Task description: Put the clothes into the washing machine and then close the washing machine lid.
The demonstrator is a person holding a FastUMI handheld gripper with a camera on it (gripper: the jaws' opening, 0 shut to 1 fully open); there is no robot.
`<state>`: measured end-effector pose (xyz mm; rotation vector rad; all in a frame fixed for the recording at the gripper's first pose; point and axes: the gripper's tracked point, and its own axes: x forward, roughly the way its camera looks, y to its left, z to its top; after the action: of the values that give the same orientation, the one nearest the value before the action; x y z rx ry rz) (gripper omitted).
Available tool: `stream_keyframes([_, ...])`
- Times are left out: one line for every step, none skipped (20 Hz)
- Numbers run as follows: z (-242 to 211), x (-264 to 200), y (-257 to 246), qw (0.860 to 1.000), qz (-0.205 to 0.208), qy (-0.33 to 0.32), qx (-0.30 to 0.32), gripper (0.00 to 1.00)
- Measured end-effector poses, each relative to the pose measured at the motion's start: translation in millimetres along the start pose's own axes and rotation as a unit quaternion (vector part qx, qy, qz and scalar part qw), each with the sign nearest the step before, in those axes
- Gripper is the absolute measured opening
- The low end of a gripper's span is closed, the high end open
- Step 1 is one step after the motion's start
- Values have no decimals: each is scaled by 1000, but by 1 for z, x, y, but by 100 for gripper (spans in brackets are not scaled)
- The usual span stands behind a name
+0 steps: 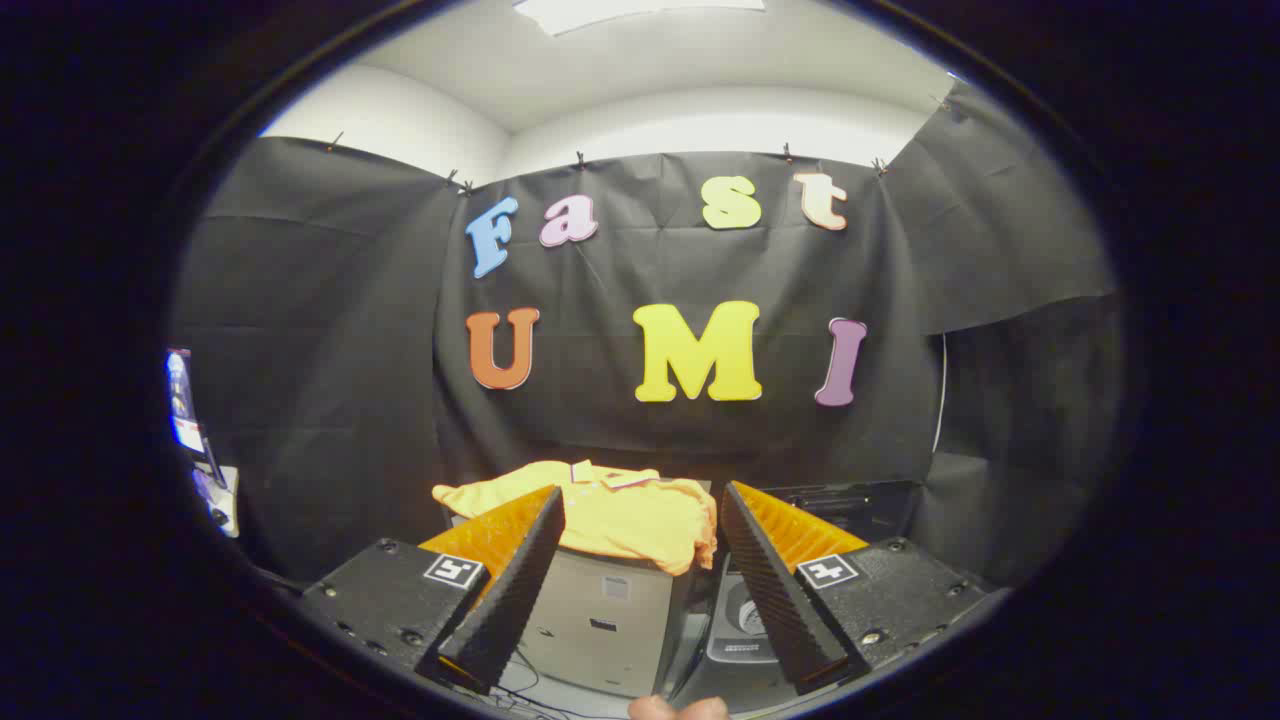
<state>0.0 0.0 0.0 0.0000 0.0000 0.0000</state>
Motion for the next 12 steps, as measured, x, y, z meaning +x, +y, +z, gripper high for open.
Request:
stream_keyframes([2,2,0,1000,-1,0,0,99])
stream_keyframes([4,3,-2,1000,-2,0,0,99])
stream_keyframes([4,5,-4,1000,-3,0,0,99])
stream_keyframes([6,6,-4,1000,-3,-1,0,99])
stream_keyframes([7,8,-4,1000,-4,-2,0,99])
stream_keyframes([8,9,-4,1000,-3,-1,0,99])
stream_keyframes([8,10,-4,1000,-3,-1,-1,99])
stream_keyframes([8,11,-4,1000,-4,-2,-2,99])
stream_keyframes([6,11,-6,1000,-5,0,-2,99])
stream_keyframes([4,13,-7,1000,-5,3,-1,99])
stream_keyframes([3,14,-7,1000,-4,6,1,99])
stream_keyframes([3,15,-8,1000,-5,7,3,99])
